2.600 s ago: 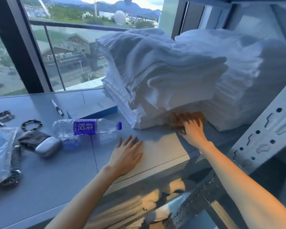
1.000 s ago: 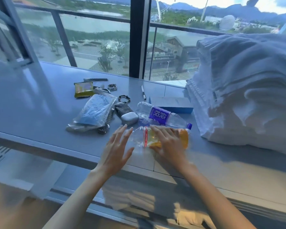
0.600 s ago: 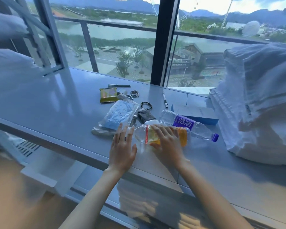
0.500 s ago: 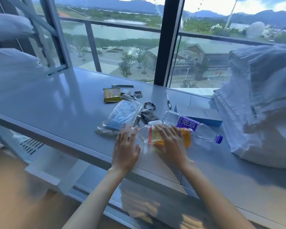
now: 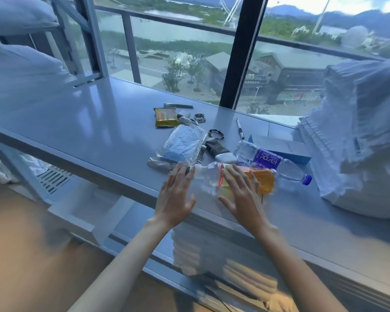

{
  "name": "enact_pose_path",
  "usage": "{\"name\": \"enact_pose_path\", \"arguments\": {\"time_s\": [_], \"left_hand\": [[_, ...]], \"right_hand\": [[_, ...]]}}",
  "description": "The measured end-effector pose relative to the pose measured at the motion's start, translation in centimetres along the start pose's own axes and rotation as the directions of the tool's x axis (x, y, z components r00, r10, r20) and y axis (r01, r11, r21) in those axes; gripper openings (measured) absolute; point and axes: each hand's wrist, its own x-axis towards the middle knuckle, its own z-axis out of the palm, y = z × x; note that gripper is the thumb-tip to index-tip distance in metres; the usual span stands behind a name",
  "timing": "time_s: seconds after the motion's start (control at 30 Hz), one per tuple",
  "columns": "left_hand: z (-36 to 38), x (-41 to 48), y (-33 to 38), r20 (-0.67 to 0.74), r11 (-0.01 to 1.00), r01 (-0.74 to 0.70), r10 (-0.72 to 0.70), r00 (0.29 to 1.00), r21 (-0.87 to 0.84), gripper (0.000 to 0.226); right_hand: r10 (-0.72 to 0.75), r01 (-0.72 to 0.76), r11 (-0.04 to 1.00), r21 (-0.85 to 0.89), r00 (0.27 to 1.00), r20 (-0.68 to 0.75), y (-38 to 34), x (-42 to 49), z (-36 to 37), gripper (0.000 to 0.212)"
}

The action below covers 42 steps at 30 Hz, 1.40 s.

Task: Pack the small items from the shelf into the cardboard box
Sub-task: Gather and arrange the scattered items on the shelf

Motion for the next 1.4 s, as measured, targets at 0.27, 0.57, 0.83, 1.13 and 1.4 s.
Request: {"name": "enact_pose_path", "arguments": {"time_s": [0.27,0.57,0.83,1.13,1.4], "left_hand": [[-5.2,-6.1,-7.2,0.155,0.999,-0.027,0.023,0.988,0.021,0.070],[-10.0,-12.2,-15.5,0.253,0.996,-0.071,0.057,0.966,0.049,0.071],[-9.8,-11.0,-15.1,0.297,0.989,-0.148,0.134,0.945,0.025,0.069],[-8.0,-7.6,-12.4,0.323,0.963,-0.268,0.255,0.911,-0.006,0.069],[-5.5,-5.0,-9.4,0.345,0.936,-0.349,0.346,0.873,-0.057,0.068]], "right_hand": [[0.032,-0.034,0.998,0.045,0.998,0.055,-9.3,-0.6,1.9,0.066],[0.350,-0.350,0.936,-0.029,0.937,-0.002,-14.5,-2.0,2.8,0.069],[0.442,-0.437,0.894,-0.097,0.897,0.036,-15.9,-2.7,2.7,0.072],[0.469,-0.461,0.879,-0.118,0.881,0.052,-14.4,-3.2,1.8,0.075],[0.459,-0.465,0.866,-0.184,0.885,-0.076,-10.5,-2.5,0.1,0.073]]}}
